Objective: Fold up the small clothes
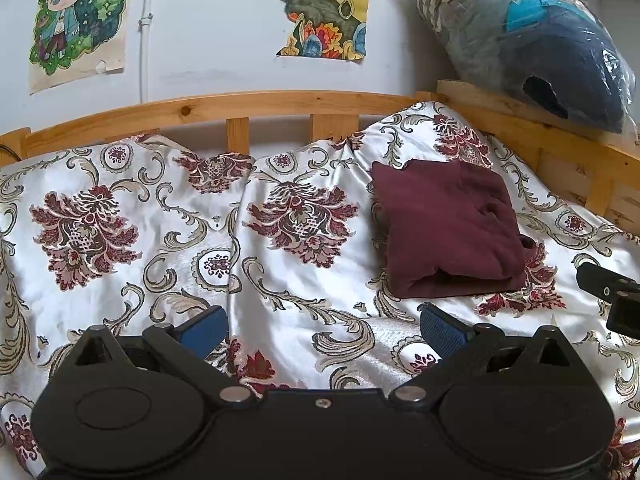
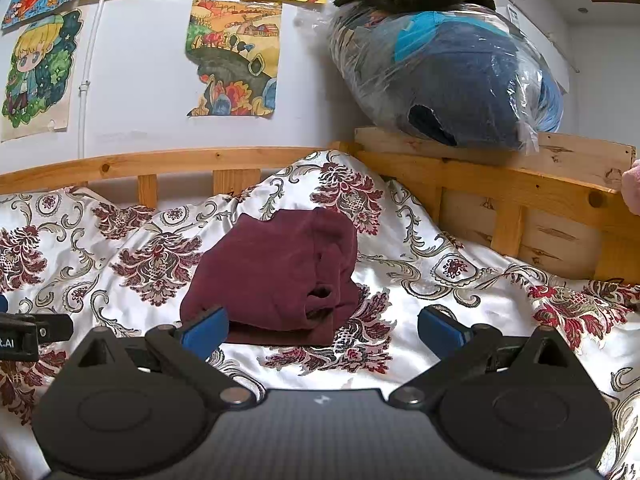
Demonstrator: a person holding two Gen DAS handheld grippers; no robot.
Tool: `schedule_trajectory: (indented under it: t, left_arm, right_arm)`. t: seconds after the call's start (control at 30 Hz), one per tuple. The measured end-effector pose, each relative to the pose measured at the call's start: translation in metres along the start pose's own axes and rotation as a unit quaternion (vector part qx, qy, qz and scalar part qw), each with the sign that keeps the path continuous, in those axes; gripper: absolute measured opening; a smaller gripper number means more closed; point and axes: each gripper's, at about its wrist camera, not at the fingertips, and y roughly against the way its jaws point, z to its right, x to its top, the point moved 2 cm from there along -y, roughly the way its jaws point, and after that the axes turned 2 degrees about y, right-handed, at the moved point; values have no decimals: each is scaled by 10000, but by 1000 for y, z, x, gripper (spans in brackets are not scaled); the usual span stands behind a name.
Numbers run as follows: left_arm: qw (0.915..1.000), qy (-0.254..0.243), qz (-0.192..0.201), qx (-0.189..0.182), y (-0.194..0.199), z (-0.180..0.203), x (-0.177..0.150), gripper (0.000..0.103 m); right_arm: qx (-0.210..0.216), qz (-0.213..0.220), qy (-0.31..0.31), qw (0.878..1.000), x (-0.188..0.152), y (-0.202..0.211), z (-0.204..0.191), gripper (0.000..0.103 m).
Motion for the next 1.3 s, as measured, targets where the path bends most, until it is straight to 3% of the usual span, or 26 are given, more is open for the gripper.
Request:
schedule_trajectory:
  t: [1.3]
  left_arm:
    - [9999,23,-129,3,-3,-4,-4,102]
  right_arm:
    - [-3,-21,16,10000,-2,1,0,103]
